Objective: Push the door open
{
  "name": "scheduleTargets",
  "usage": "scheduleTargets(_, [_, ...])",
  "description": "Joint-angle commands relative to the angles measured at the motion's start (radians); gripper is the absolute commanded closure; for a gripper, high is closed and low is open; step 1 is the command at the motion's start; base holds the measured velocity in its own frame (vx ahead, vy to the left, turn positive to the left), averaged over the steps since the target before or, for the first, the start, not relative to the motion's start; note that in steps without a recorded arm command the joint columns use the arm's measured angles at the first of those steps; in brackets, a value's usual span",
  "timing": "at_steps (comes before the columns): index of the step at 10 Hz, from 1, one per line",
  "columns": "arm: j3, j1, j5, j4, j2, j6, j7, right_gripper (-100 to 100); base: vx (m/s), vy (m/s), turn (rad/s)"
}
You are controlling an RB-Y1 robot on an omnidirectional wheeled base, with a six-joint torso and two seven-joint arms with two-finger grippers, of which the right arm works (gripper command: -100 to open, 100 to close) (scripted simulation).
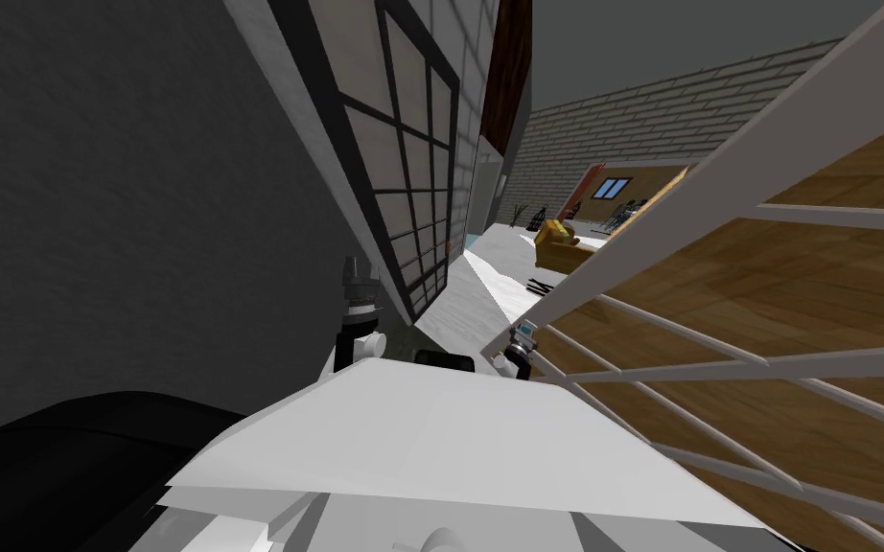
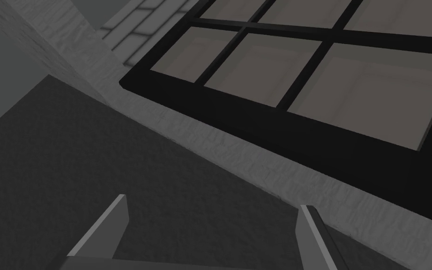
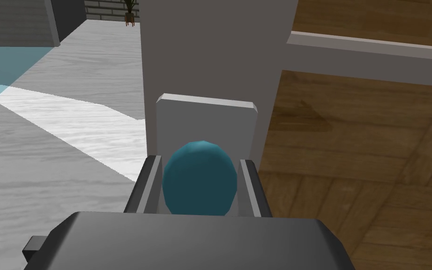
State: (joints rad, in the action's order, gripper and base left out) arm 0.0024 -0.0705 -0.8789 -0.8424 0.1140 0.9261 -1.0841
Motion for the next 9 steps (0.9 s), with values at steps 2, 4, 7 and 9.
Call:
scheduleTargets(2, [-0.046,0.005,-0.025,0.018,0.007,0.016,0.006,100,0.225,-0.062,-0.062])
scheduleTargets(4, [-0.073,0.007,-0.042,0.023,0.009,0.02,0.011,100,0.193,-0.061,-0.076])
scheduleTargets(7, [-0.097,0.009,-0.057,0.029,0.011,0.023,0.016,100,0.174,-0.042,-0.052])
scheduleTargets(9, [-0.124,0.011,-0.073,0.034,0.013,0.027,0.021,100,0.171,-0.025,-0.053])
